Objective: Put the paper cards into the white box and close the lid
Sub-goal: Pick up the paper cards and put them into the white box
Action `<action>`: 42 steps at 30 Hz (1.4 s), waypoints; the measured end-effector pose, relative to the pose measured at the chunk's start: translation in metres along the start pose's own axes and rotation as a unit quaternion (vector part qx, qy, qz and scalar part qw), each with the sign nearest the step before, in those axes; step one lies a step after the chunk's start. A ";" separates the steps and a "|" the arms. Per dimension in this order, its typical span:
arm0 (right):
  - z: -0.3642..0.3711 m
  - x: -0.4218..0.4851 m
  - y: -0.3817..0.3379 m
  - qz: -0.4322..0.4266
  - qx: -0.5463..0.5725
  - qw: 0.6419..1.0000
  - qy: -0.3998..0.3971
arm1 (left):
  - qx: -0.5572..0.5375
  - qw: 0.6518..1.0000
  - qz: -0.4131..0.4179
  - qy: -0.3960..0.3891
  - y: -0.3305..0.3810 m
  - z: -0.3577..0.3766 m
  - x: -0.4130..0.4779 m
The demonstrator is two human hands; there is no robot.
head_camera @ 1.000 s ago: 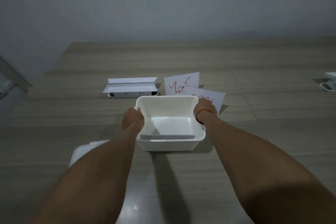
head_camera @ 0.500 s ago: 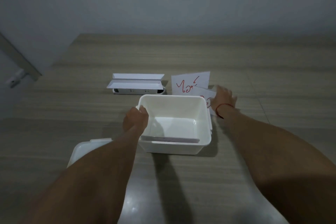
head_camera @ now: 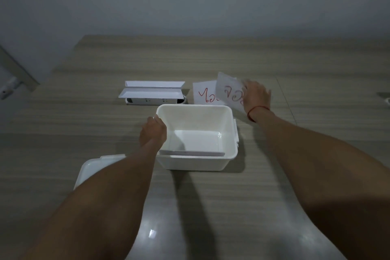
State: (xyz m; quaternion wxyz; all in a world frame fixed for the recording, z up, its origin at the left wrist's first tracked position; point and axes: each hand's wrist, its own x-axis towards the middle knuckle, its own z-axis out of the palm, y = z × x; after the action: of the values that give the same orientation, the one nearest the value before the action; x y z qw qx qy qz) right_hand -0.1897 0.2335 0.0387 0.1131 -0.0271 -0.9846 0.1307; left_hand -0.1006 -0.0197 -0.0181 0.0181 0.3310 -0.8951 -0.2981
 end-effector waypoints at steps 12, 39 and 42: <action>-0.020 0.011 -0.063 -0.097 0.195 0.967 -0.131 | -0.044 0.999 -0.011 -0.020 -0.003 0.002 0.001; 0.052 0.049 -0.085 -0.015 0.032 0.984 -0.173 | -0.030 0.998 0.011 -0.059 0.014 0.014 0.047; 0.070 0.067 -0.084 -0.041 -0.004 0.987 -0.153 | -0.025 0.999 0.010 -0.045 0.016 0.018 0.056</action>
State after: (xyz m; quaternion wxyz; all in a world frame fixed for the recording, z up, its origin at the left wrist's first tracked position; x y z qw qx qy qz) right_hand -0.2728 0.1407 0.0088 -0.0335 0.0326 -0.9911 0.1245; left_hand -0.1573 -0.0344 -0.0331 -0.0107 0.3082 -0.8905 -0.3346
